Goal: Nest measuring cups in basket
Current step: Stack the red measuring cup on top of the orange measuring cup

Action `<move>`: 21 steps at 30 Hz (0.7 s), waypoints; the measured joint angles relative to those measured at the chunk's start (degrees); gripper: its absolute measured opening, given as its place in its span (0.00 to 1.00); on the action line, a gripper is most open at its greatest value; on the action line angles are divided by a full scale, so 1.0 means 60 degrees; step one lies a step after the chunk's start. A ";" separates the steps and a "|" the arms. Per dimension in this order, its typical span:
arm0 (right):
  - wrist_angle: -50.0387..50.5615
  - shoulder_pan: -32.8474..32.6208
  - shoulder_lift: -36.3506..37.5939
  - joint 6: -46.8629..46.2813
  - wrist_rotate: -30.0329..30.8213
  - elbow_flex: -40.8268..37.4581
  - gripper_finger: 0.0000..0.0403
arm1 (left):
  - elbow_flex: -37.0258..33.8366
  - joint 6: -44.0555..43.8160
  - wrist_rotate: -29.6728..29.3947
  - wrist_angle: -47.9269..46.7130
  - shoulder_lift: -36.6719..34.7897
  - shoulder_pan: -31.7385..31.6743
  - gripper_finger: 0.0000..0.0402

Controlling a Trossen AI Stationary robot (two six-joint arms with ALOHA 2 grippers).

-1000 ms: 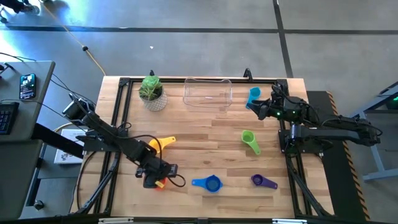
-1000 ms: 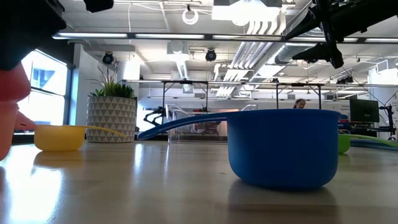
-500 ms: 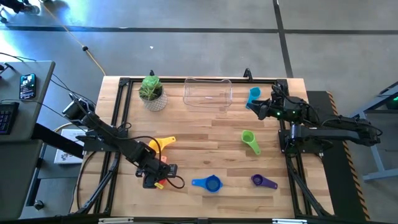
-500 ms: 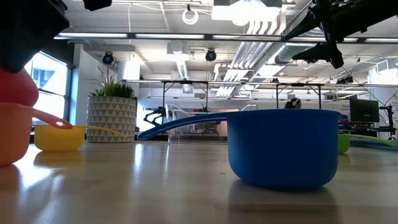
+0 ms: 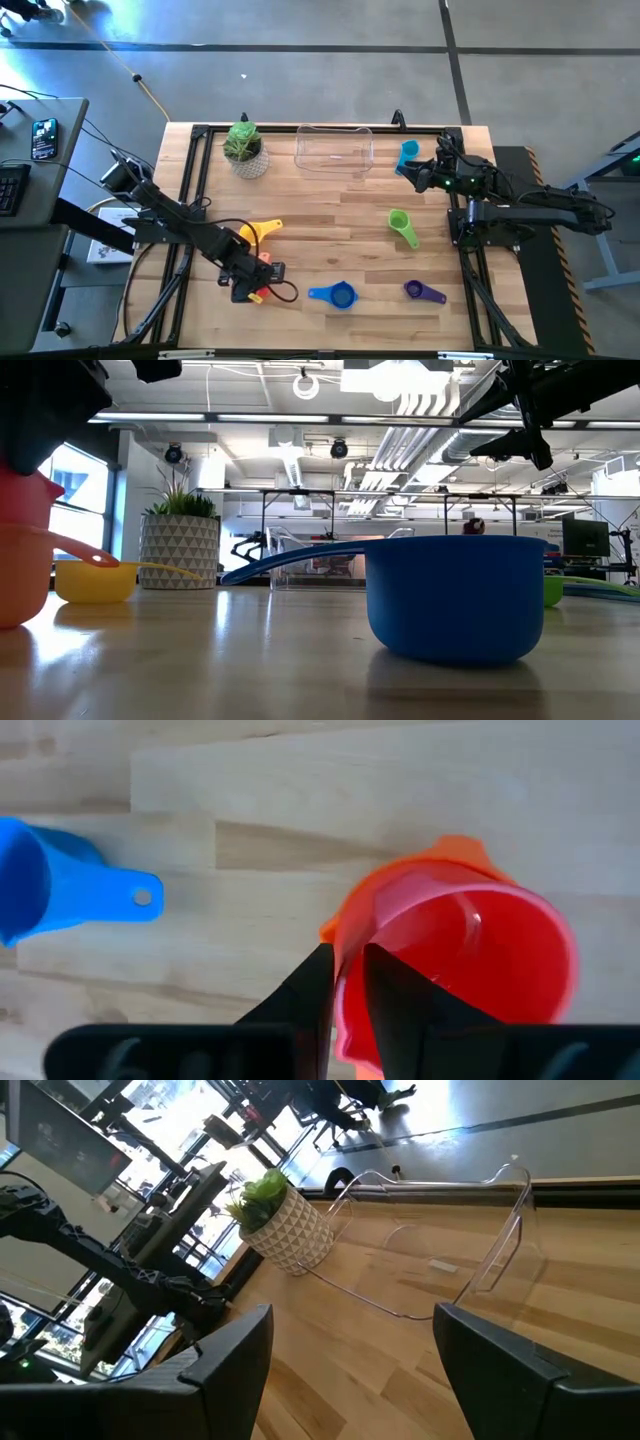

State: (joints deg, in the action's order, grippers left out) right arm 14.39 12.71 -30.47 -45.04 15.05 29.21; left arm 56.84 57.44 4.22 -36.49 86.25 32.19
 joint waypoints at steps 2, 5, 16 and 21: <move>0.0000 0.0000 0.0002 0.0000 0.0000 0.0001 0.66 | 0.0000 -0.0328 0.0001 -0.0008 -0.0116 0.0013 0.13; 0.0013 0.0000 0.0002 0.0000 0.0000 0.0001 0.66 | 0.0000 -0.0839 -0.0031 -0.0045 -0.0377 0.0017 0.13; 0.0124 0.0000 0.0002 -0.0022 -0.0025 0.0001 0.66 | 0.0000 -0.4369 -0.1239 -0.1249 -0.0582 0.0020 0.13; 0.0160 -0.0004 -0.0048 -0.0018 -0.0036 0.0001 0.66 | 0.0000 -0.6793 -0.1135 -0.1314 -0.0582 0.0020 0.13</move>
State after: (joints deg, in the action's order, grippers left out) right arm 15.35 12.69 -30.76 -45.15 14.83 29.21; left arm 56.84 16.68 -2.59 -44.37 82.76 32.32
